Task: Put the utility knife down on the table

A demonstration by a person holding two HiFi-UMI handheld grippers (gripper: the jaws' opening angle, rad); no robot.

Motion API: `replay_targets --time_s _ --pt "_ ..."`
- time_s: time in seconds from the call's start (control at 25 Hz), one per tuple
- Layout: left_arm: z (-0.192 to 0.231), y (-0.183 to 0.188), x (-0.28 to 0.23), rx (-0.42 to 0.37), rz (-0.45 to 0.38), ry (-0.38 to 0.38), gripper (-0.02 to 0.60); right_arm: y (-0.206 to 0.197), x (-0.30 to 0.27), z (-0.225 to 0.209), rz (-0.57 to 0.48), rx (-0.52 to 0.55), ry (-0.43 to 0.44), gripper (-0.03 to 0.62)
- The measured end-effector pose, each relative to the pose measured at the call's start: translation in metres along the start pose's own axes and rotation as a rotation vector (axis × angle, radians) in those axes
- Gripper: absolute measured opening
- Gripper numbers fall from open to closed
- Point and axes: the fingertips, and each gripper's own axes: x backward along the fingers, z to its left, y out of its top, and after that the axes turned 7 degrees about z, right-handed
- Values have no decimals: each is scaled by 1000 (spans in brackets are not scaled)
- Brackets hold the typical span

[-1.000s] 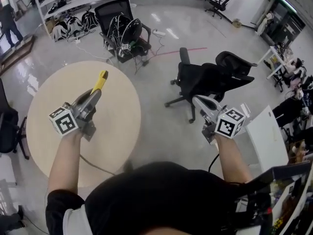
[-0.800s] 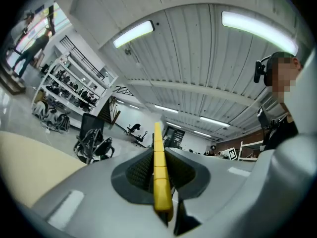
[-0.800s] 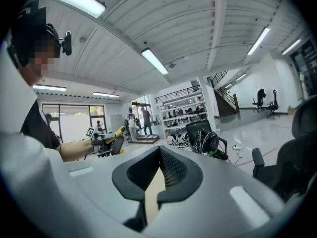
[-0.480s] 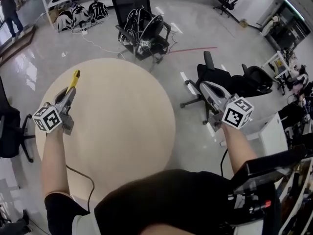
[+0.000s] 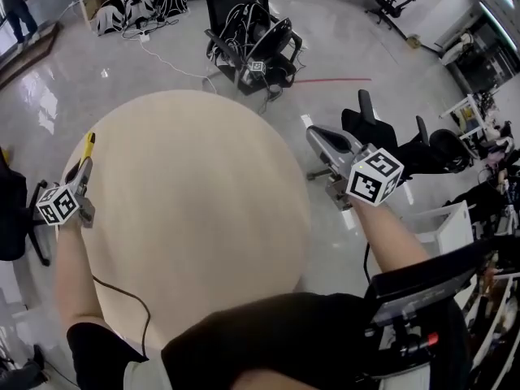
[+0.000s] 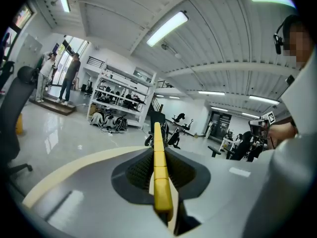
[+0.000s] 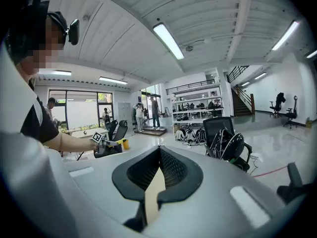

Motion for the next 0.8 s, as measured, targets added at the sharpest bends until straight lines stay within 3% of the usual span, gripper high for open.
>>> replay_targets --time_s 0.16,0.48,0.8 --pt "46 -17 -12 29 24 39 57 2 -58 5 -11 32 24 15" --pt "99 -46 -61 57 75 58 57 -12 -169 6 -18 90 66 15" --pt "117 -71 -53 65 142 94 57 -15 -206 35 -9 109 104 15"
